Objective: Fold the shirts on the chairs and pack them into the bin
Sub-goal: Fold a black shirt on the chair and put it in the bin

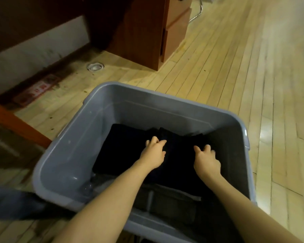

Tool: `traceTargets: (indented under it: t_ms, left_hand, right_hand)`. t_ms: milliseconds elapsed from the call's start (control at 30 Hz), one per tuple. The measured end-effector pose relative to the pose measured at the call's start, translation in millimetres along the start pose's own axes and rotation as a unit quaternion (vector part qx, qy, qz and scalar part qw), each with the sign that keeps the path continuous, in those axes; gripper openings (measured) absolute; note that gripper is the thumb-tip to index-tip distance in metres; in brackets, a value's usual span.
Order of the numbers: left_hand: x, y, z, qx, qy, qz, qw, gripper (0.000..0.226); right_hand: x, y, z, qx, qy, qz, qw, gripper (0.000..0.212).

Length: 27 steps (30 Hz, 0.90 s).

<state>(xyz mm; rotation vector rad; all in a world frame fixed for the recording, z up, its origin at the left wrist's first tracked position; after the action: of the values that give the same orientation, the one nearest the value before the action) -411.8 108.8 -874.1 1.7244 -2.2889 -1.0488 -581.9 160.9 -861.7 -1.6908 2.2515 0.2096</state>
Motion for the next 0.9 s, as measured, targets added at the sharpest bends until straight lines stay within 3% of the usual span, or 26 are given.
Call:
traceTargets:
  t_ms: [67,133,333,600,900]
  left_hand:
    - [3,-3,7,0.085,-0.047,-0.01,0.995,0.056]
    - [-2,-3,3,0.135,-0.045,0.003,0.99,0.056]
    - [-47,-4,-49,0.164,0.049,0.022,0.985,0.052]
    - [-144,-9,-145,0.129,0.166,-0.019,0.977,0.048]
    - [-277,-23,-246,0.168,0.331,-0.077,0.925,0.045]
  right_hand:
    - [1,3,9,-0.022,-0.031,0.017,0.999,0.049]
    - [0,0,11,-0.017,-0.026,0.009,0.999,0.046]
    - [-18,-42,-20,0.04,0.062,-0.084,0.994,0.044]
    - [-74,-132,-101,0.096,0.153,-0.238,0.955,0.037]
    - [-166,-237,-165,0.144,0.192,-0.399,0.885,0.035]
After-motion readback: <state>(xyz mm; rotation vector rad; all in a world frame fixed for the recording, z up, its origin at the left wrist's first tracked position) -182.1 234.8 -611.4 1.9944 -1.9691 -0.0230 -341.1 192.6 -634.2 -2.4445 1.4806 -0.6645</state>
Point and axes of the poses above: each hand's wrist, its own x-axis towards the middle knuckle, its own z-axis out of the palm, y = z × x, the point moved 6 cm from there along x, towards the middle knuckle, and after that the axes turned 1 degree about -z, right-handed, at the moved point
